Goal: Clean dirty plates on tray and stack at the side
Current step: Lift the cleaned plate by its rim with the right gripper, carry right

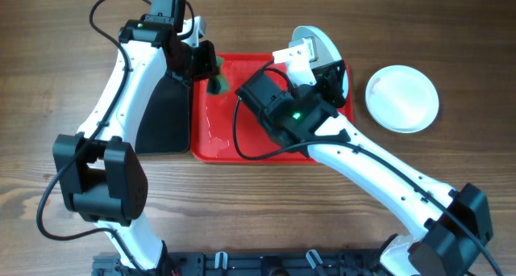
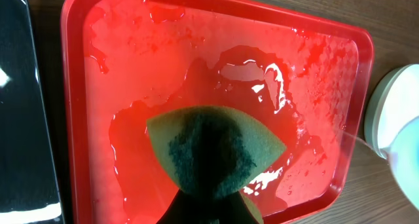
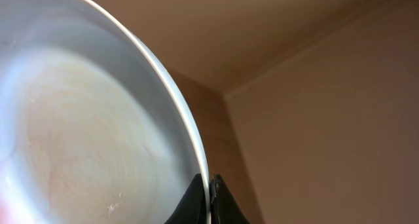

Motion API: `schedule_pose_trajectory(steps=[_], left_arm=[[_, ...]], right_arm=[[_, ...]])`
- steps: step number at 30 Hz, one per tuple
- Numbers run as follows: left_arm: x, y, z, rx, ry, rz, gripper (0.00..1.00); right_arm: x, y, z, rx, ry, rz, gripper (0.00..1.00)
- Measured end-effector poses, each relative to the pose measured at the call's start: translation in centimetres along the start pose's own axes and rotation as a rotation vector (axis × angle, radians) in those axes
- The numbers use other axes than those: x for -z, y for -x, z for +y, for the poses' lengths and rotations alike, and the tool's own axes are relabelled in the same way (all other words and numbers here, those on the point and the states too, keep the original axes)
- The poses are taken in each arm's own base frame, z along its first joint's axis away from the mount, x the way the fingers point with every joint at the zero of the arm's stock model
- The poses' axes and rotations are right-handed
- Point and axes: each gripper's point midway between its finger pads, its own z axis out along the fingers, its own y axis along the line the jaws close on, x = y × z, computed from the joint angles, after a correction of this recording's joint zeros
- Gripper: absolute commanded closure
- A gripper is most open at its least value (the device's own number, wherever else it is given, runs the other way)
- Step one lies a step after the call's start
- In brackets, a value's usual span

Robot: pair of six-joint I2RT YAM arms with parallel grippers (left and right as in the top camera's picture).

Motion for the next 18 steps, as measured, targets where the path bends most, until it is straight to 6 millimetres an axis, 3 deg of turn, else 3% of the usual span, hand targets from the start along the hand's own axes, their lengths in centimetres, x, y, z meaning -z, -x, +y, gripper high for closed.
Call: schedule_pose_trajectory(steps=[18], left_arm=[[0.0, 0.0, 0.0, 0.0, 0.0, 0.0, 0.96]], right_arm=[[0.12, 0.27, -0.78, -0.001, -0.047, -0.016, 0.96]])
